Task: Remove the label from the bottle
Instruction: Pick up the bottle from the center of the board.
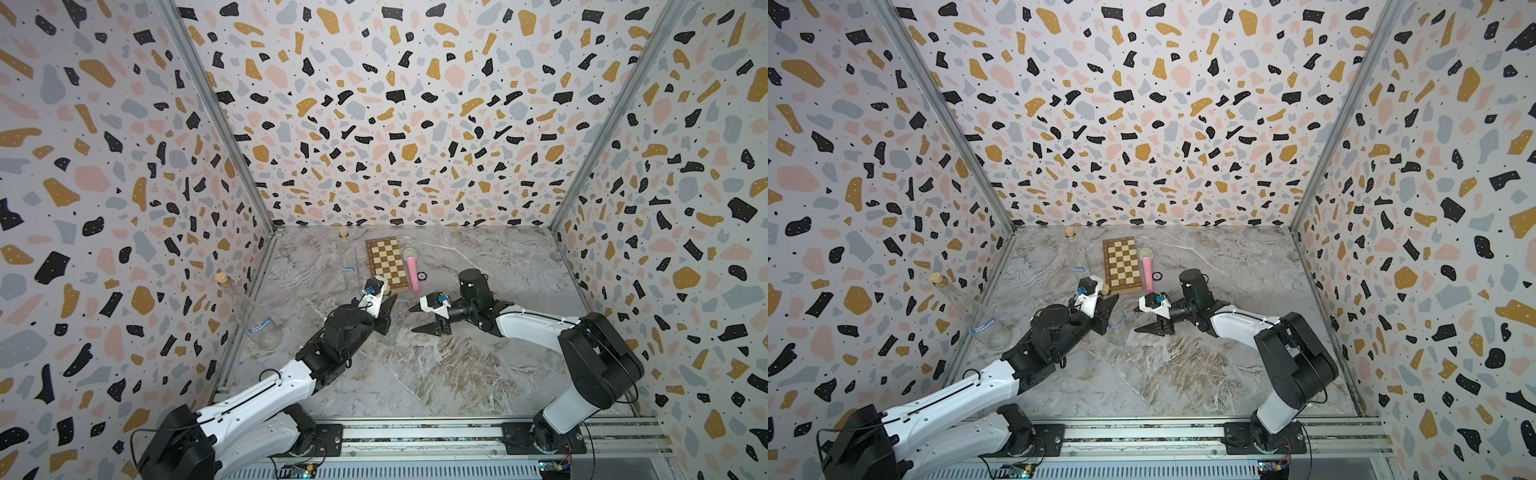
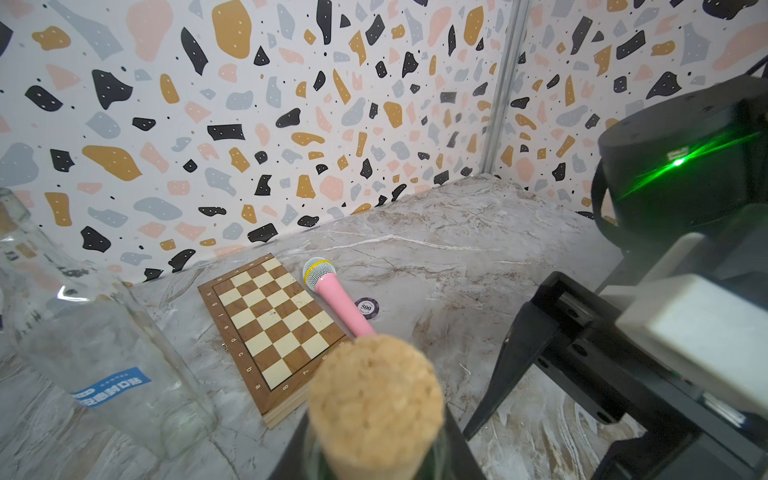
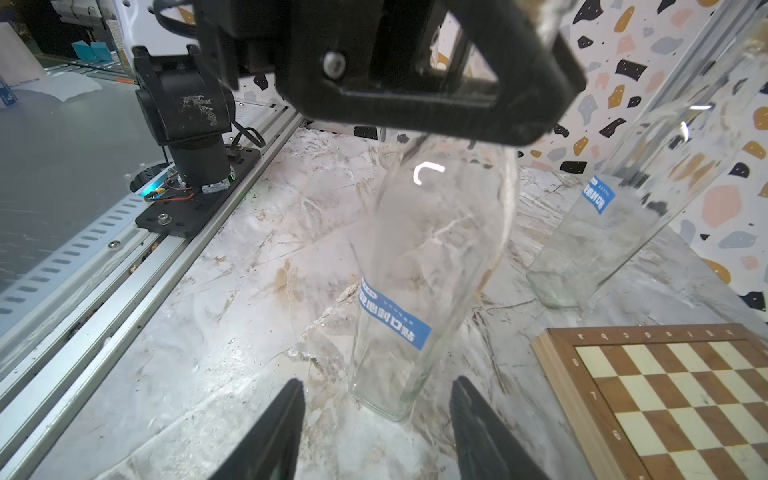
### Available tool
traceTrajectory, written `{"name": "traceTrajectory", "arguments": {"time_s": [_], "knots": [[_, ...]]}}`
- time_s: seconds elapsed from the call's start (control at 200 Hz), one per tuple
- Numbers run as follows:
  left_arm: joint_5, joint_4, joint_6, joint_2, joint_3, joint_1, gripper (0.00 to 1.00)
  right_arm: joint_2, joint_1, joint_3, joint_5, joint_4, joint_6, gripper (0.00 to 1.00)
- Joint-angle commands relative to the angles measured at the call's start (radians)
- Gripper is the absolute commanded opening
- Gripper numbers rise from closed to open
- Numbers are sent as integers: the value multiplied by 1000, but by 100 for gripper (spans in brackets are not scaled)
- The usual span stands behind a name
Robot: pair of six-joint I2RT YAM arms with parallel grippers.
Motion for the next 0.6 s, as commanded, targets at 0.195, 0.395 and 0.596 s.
{"name": "traceTrajectory", "arguments": {"time_s": [0.195, 0.395, 0.596], "knots": [[35, 67, -24, -8, -10, -4, 0, 33, 5, 27, -20, 45, 42, 58], [37, 66, -22, -6, -12, -4, 0, 50, 6, -2, -9, 180, 136, 59], [38, 74, -24, -1, -15, -3, 0, 83, 22, 16, -5, 197, 147, 58]]}}
